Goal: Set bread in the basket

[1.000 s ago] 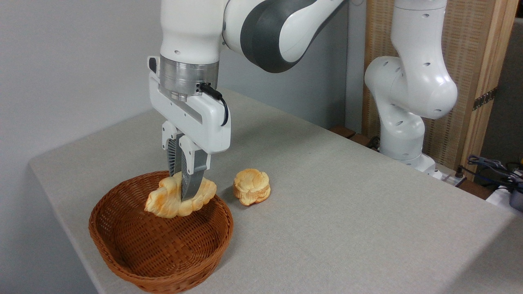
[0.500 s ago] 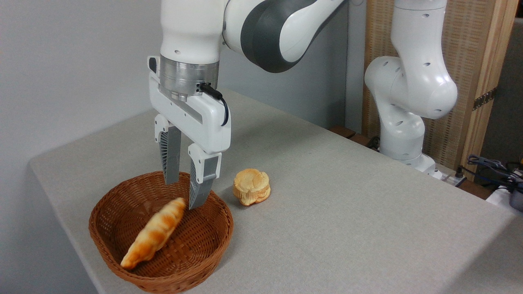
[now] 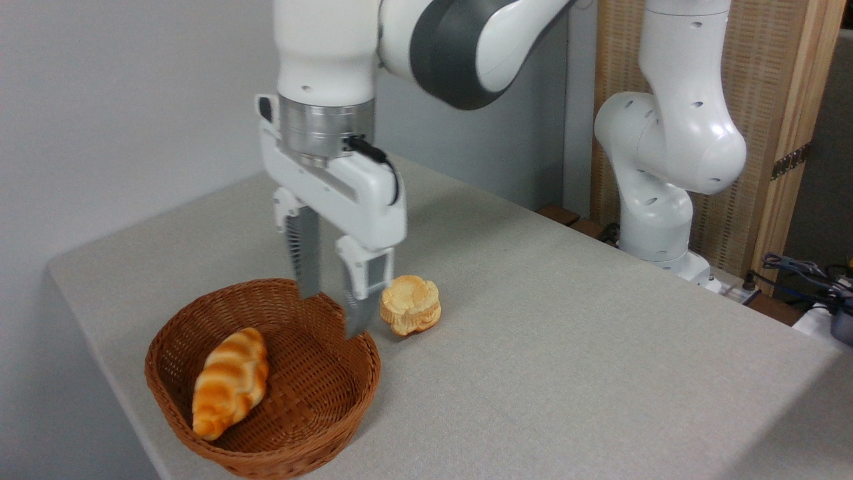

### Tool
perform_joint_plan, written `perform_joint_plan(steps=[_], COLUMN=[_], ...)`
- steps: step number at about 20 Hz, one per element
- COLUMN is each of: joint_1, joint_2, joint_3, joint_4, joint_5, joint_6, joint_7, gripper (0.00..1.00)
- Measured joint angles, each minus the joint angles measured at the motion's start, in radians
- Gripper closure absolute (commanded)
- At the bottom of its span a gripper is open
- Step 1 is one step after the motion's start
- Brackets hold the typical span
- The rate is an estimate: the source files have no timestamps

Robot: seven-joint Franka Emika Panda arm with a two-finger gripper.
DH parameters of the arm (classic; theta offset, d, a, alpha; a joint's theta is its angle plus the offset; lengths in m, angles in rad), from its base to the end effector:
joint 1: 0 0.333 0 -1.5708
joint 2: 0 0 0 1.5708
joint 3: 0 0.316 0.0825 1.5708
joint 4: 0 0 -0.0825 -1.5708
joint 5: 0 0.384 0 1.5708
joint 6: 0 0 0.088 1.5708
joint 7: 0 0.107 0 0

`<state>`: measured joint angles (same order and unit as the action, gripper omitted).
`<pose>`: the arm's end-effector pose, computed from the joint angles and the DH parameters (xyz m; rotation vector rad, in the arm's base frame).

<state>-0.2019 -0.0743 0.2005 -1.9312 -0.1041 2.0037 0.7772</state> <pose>0.5536 -0.0044 0.5316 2.8713 -1.1157 0.2728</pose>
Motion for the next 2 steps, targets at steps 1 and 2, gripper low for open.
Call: perform_joint_plan(steps=[1, 2], joint_1=[0.0, 0.001], joint_2=[-0.008, -0.012], joint_3=[0.006, 0.008], joint_4=[0.0, 0.001], joint_5=[0.0, 0.001], joint_6=[-0.043, -0.063], joint_7=[0.001, 0.001], gripper=[0.0, 0.0])
